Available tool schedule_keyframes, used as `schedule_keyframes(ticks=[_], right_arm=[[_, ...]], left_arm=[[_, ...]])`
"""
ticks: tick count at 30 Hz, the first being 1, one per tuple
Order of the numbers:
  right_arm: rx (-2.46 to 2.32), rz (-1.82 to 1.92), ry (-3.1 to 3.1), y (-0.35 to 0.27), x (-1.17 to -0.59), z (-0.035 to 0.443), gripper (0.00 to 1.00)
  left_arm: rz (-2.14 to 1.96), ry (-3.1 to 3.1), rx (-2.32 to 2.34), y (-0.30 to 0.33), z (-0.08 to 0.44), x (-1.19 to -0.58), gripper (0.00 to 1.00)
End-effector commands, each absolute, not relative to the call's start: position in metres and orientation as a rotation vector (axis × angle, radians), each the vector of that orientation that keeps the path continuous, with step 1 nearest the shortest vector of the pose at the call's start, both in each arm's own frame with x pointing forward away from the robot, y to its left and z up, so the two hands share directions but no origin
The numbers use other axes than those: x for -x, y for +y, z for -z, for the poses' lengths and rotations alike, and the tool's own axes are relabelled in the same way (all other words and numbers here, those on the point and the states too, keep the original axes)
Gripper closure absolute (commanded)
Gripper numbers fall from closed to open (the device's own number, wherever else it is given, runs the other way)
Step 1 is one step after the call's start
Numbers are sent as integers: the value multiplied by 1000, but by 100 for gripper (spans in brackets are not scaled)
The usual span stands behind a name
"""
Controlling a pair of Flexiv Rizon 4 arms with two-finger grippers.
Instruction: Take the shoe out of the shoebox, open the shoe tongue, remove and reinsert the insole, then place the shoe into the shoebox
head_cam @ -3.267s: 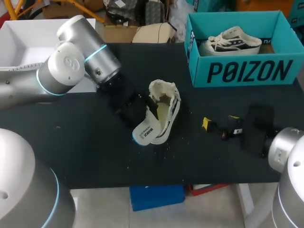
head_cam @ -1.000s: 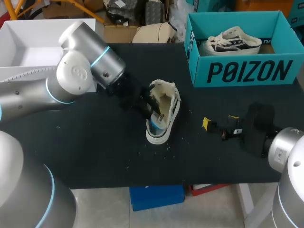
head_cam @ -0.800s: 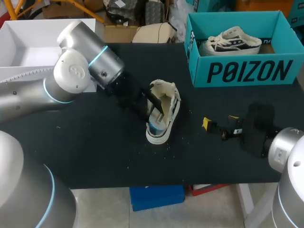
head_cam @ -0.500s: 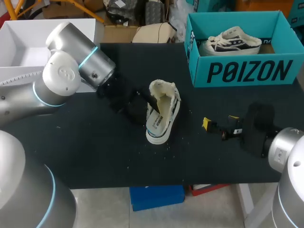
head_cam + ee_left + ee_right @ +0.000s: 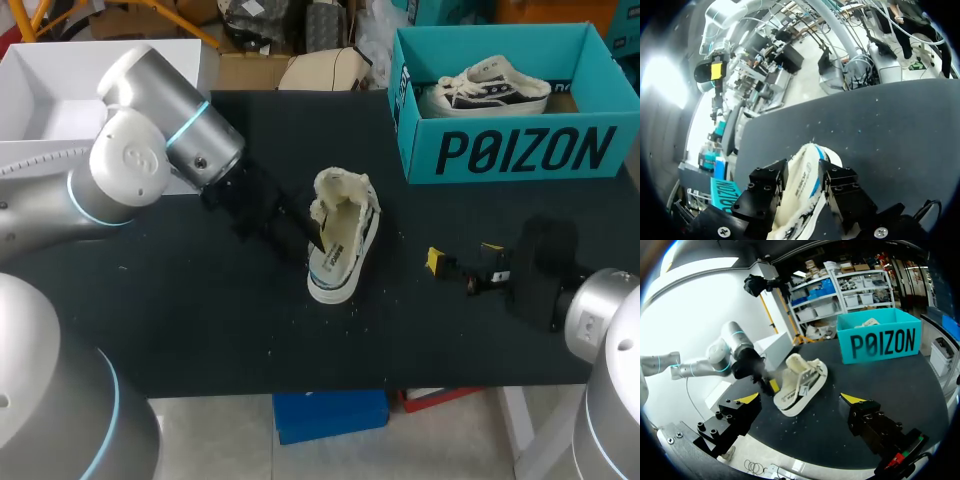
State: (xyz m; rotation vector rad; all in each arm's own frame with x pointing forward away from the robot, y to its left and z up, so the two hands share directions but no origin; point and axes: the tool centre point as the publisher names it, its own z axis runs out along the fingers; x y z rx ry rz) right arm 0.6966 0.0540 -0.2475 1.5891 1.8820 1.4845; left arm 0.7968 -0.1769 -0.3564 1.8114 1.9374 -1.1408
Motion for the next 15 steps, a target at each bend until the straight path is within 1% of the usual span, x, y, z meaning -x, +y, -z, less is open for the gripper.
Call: schedule_keyframes(ticks=[1, 5, 10, 15], right_arm=[[-1589, -1484, 1872, 56, -695, 249, 0], [-1589, -1484, 1872, 56, -695, 249, 0], [-1589, -1484, 1872, 56, -695, 249, 0], [-1589, -1484, 1872, 56, -695, 249, 0]], left_arm=[[1142, 1948, -1817, -180, 361, -797, 61], [1142, 1952, -1817, -182, 364, -799, 60], [1100, 1968, -1821, -184, 367, -805, 62], [1086, 1971, -1818, -184, 367, -808, 67]])
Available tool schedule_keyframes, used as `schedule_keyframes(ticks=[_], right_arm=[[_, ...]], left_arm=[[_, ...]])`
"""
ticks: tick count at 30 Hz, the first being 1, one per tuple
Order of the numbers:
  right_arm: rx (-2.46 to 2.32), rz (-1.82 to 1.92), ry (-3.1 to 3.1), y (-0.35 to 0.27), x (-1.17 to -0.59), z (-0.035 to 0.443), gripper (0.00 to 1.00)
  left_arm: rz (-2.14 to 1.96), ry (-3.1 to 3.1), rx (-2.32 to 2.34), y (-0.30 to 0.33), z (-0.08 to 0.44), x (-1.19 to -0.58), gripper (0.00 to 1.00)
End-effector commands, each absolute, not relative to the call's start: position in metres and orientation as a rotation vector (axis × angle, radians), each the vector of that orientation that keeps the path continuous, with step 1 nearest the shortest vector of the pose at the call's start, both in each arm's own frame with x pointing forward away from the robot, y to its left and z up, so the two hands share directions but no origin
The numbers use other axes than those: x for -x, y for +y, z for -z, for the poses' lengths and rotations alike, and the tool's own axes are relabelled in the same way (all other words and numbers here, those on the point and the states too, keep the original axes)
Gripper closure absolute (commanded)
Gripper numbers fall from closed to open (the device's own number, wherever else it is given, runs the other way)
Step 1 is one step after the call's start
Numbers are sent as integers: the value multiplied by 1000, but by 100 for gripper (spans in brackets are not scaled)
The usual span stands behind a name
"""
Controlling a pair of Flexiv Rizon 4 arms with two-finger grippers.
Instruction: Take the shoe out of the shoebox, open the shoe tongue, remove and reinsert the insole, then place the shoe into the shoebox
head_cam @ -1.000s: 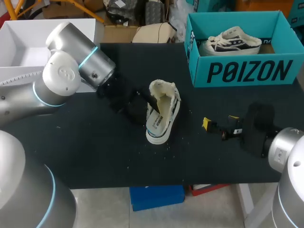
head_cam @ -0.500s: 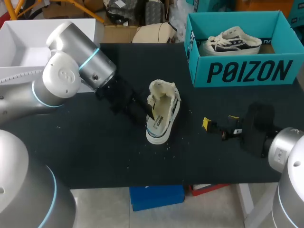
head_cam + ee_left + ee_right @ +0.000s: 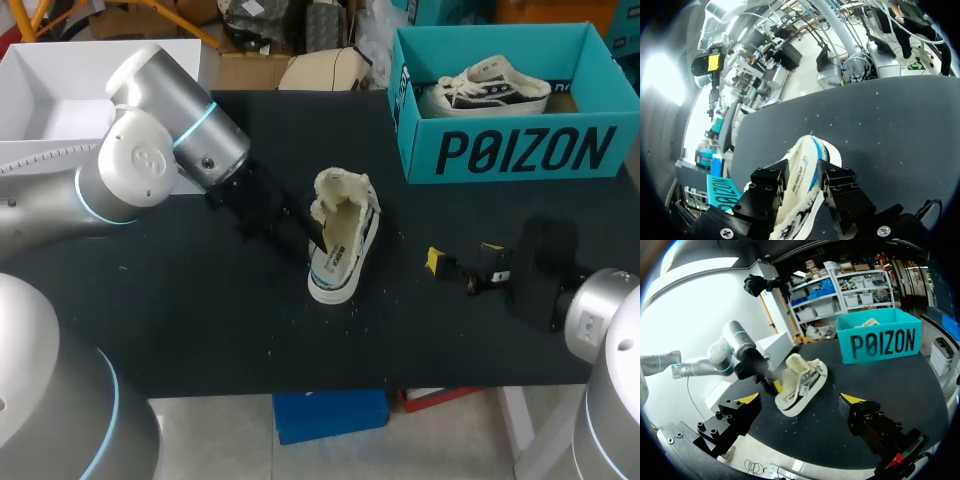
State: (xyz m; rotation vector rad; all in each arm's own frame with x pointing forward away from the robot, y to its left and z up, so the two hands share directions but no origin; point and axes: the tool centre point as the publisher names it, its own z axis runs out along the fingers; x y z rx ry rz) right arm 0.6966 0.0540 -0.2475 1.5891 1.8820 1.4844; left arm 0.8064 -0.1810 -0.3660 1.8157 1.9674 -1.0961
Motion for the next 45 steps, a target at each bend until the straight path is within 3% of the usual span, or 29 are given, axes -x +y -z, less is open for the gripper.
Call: schedule_keyframes(ticks=[1, 3, 4, 5, 26, 28, 31, 33, 36, 38, 39, 42, 44, 45], right_arm=[[-1589, -1484, 1872, 56, -695, 249, 0], [-1589, -1484, 1872, 56, -695, 249, 0], [-1589, -1484, 1872, 56, -695, 249, 0], [-1589, -1484, 1872, 56, -695, 249, 0], [-1589, -1484, 1872, 56, -695, 249, 0], [-1589, -1484, 1872, 56, -695, 249, 0], [-1589, -1484, 1872, 56, -695, 249, 0], [-1589, -1484, 1872, 56, -695, 249, 0], [-1589, -1484, 1872, 56, -695, 249, 0], [-1589, -1484, 1872, 56, -695, 249, 0], [-1589, -1484, 1872, 56, -695, 249, 0], [-1589, -1484, 1872, 56, -695, 249, 0], [-1589, -1484, 1872, 56, -695, 249, 0], [-1589, -1484, 1872, 56, -695, 249, 0]], left_arm=[[1086, 1971, -1817, -184, 367, -808, 68], [1088, 1971, -1818, -186, 368, -808, 79], [1091, 1972, -1826, -187, 369, -808, 95], [1091, 1972, -1829, -188, 369, -808, 100], [1042, 2031, -1884, -192, 384, -813, 99], [1063, 2022, -1902, -194, 383, -810, 47], [1079, 1996, -1938, -193, 372, -804, 8], [1079, 1987, -1970, -190, 363, -799, 0], [1039, 1985, -2008, -183, 346, -796, 0], [1004, 1986, -2028, -182, 340, -795, 23], [993, 1989, -2035, -182, 338, -796, 43], [872, 2009, -2073, -188, 342, -803, 69], [740, 2021, -2104, -192, 346, -806, 94], [661, 2038, -2118, -194, 349, -810, 100]])
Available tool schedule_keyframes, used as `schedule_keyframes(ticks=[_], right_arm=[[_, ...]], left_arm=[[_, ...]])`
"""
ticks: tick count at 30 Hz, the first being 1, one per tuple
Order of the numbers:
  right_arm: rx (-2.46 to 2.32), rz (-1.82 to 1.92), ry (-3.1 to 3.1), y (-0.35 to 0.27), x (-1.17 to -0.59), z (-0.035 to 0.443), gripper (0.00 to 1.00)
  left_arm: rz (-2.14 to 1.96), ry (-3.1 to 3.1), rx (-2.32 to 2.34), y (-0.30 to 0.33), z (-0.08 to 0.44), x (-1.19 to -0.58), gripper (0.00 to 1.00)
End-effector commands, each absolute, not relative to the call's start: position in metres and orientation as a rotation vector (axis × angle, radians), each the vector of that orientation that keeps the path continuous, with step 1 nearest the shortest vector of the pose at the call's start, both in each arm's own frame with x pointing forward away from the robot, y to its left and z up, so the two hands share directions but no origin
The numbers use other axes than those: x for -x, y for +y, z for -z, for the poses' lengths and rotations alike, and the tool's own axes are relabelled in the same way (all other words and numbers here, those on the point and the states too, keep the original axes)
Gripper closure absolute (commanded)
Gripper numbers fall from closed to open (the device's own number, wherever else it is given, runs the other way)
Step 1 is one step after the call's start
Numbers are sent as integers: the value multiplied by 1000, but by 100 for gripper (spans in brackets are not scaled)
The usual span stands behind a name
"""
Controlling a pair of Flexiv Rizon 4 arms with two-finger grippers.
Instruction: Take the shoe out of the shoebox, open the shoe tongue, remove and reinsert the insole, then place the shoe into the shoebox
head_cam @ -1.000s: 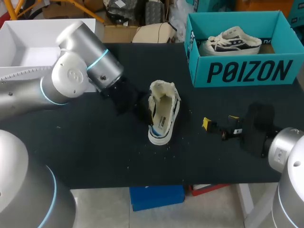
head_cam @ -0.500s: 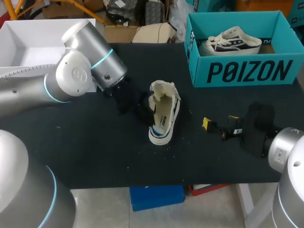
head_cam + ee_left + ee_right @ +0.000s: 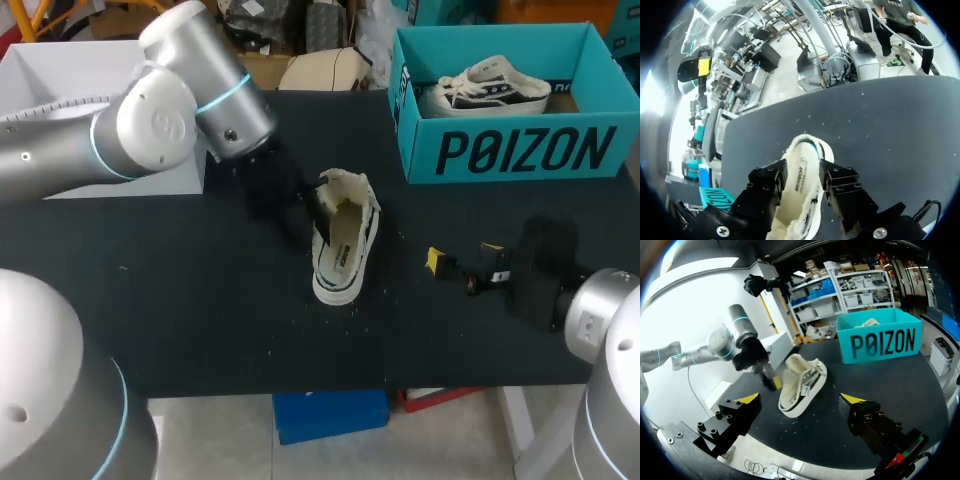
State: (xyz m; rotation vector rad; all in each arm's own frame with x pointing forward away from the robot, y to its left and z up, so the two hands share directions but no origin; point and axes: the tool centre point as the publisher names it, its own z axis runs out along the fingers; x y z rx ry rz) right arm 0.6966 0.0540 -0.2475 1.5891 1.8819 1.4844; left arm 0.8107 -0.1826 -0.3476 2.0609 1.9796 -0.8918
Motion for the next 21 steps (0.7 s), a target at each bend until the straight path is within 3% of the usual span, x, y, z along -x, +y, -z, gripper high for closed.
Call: schedule_keyframes(ticks=[1, 9, 21], right_arm=[[-1589, -1484, 1872, 56, -695, 249, 0], [-1589, -1484, 1872, 56, -695, 249, 0], [-1589, -1484, 1872, 56, -695, 249, 0]], left_arm=[[573, 2051, -2134, -195, 352, -813, 100], [479, 2053, -2164, -202, 371, -817, 100], [975, 2022, -1789, -183, 339, -834, 100]])
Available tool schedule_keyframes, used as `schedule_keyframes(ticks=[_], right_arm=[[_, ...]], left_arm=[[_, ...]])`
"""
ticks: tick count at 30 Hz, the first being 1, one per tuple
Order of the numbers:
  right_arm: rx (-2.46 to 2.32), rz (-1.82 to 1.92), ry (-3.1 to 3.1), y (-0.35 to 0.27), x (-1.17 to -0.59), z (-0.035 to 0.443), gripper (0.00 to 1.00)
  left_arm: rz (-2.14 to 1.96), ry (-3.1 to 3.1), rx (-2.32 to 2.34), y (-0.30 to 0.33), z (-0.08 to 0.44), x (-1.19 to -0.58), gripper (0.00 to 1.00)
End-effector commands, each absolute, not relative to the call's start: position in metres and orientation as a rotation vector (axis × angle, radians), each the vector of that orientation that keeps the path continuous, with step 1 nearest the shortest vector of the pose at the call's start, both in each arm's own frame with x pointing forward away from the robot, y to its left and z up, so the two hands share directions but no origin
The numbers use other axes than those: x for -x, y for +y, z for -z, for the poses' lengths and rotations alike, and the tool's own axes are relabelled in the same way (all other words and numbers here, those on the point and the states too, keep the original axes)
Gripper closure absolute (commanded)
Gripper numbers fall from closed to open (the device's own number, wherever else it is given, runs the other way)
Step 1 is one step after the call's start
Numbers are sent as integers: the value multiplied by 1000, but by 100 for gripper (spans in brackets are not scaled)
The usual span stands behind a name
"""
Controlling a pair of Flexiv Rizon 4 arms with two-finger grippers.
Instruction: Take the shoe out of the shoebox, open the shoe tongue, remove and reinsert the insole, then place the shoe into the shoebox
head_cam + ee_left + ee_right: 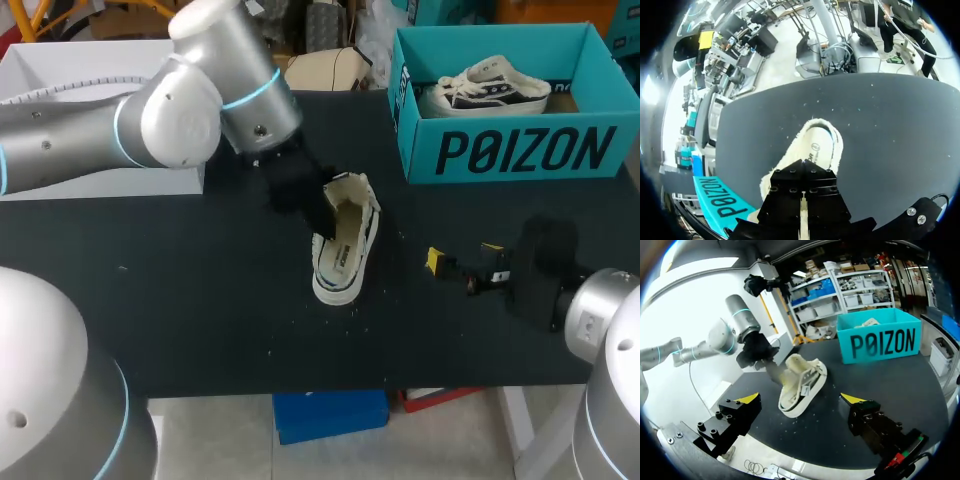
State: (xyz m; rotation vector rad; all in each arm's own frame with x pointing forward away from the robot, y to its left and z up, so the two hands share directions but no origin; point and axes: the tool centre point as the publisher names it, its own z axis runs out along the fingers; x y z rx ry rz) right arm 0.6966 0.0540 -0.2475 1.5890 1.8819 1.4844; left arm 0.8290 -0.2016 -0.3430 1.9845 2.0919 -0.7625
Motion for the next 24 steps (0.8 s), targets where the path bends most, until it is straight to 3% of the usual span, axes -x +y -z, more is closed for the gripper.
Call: schedule_keyframes(ticks=[1, 24], right_arm=[[-1589, -1484, 1872, 56, -695, 249, 0], [-1589, -1484, 1872, 56, -695, 249, 0]], left_arm=[[1024, 2015, -1731, -179, 335, -837, 100], [1054, 2071, -1176, -151, 306, -924, 100]])
